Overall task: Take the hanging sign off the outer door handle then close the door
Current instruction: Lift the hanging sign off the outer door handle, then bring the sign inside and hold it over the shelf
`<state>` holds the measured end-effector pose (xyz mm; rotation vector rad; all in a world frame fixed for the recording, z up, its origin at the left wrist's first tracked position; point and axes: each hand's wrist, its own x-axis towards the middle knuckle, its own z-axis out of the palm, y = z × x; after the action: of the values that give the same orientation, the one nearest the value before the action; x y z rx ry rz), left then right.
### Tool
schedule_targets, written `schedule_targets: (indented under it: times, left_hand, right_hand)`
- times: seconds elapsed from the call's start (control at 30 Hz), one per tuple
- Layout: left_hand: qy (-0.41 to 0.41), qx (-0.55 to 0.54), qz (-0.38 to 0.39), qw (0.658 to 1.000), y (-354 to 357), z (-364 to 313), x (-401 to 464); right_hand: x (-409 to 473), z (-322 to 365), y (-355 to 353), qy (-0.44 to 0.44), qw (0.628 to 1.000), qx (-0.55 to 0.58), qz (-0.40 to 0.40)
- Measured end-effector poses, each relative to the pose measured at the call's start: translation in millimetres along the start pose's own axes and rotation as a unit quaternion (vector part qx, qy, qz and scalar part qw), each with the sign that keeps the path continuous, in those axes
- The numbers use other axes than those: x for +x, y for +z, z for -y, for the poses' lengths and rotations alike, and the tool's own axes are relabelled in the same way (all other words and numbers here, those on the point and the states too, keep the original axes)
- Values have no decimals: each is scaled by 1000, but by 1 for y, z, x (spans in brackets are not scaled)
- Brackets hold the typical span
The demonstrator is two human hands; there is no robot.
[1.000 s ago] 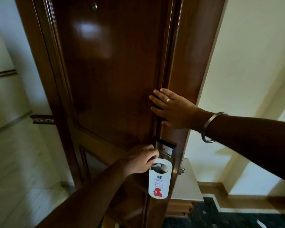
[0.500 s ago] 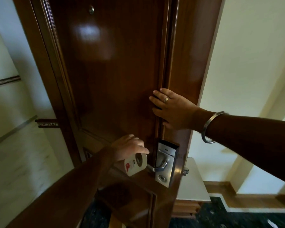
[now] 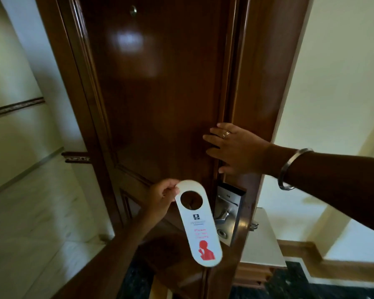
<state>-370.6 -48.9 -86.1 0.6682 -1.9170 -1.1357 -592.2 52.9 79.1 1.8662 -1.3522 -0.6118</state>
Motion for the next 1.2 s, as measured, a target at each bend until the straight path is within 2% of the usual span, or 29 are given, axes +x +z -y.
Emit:
schedule_targets:
  times: [0.1,0.2,0.27,0.43,0.53,0.67,0.77,0.83,0.97,1.07,1.13,1.2]
  left_hand:
    - [16,-124,-20,992,-5,-23,-10]
    - [25,-157,-22,987,-7,-47,-19]
    - [28,-169,-22,985,-3,-59,-23]
    - [13,-192,-36,981,28,-69,-41]
    - [-59,-175,14,983,77,-53,-74]
    - [-177,-180,65,965,159,-35,-122]
    - [-178,-199,72,961,210,-34,-131]
    - [-179,-189,65,963,248,-39,-120]
    - [-172,-165,59,969,315,-52,-90]
    - [-202,-145,53,967,368,-54,-66]
    - [-233,-126,32,964,403,-50,-49]
    - [-251,-109,12,962,430,-44,-33]
  right_hand:
    - [-1,13,-7,20,982,185,-13]
    - [-8,26,-21,37,900,433,-24]
    - [-12,33,-28,35,851,524,-21]
    - [-40,37,-27,109,803,585,-16]
    - [-69,26,-16,155,763,627,-24]
    - [-120,6,18,231,706,670,-7]
    - [-157,-6,50,255,675,691,30]
    - [-186,-18,81,288,639,712,35]
    - [-237,-38,154,342,534,773,10]
    - [-272,-33,217,374,465,801,37]
    - [-289,-22,256,370,430,821,59]
    - [-296,-12,290,357,413,835,69]
